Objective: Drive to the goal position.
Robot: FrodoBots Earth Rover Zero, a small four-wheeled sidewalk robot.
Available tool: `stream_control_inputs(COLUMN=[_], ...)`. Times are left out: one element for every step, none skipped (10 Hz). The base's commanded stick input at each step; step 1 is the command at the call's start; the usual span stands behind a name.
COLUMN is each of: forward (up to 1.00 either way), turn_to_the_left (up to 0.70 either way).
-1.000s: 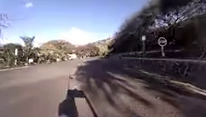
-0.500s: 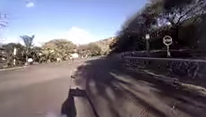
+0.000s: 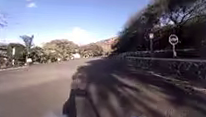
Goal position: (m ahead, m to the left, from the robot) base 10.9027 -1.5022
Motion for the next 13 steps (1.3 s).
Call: stream_control_inputs(forward=[0.7, 0.7, 0.7, 0.7, 0.7, 0.7, 0.7, 0.7, 0.7, 0.7, 0.7, 0.7, 0.7], turn_to_the_left=[0.0, 0.0, 0.0, 0.0, 0.0, 0.0, 0.0, 0.0, 0.0, 0.0, 0.0, 0.0, 0.0])
